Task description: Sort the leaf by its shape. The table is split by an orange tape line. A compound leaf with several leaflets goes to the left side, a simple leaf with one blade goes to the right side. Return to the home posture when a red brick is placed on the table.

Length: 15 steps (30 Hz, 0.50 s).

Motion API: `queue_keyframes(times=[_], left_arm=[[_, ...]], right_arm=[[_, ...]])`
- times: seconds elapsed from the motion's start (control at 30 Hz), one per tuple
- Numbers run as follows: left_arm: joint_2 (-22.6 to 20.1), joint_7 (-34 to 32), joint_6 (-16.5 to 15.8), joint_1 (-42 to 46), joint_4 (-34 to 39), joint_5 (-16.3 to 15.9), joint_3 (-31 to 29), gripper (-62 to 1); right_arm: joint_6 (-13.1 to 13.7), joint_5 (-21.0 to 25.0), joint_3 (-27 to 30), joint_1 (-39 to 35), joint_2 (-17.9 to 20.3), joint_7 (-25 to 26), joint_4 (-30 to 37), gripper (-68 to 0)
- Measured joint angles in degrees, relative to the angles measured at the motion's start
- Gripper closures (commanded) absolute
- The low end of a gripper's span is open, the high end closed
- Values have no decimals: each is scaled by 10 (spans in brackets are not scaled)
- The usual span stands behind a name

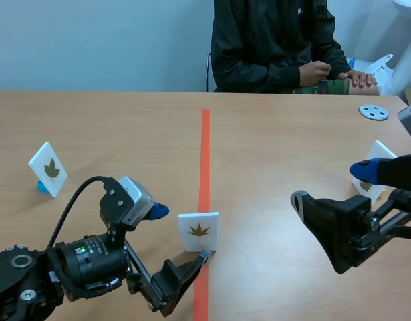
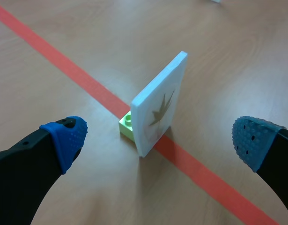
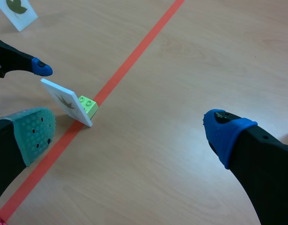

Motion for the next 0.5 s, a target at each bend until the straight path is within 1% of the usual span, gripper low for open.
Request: queue_keyframes(times=[0.03,0.13,0.33,0.4,0.5], left_arm=[[2,-6,0,-7,-10,7,6,-623],[6,-30,0,-29,-38,8,28,-623],[26,-42,1,-75,-93,9,57,-623],[32,-52,2,-87,-109,19,63,-623],[38,-57,5,-102,-130,22,76,-623]], right_arm=[[0,0,0,0,0,0,0,-679],[0,-9,0,0,0,0,0,-679],[0,-13,0,0,0,0,0,-679],[0,-13,0,0,0,0,0,-679],[0,-13,0,0,0,0,0,-679]])
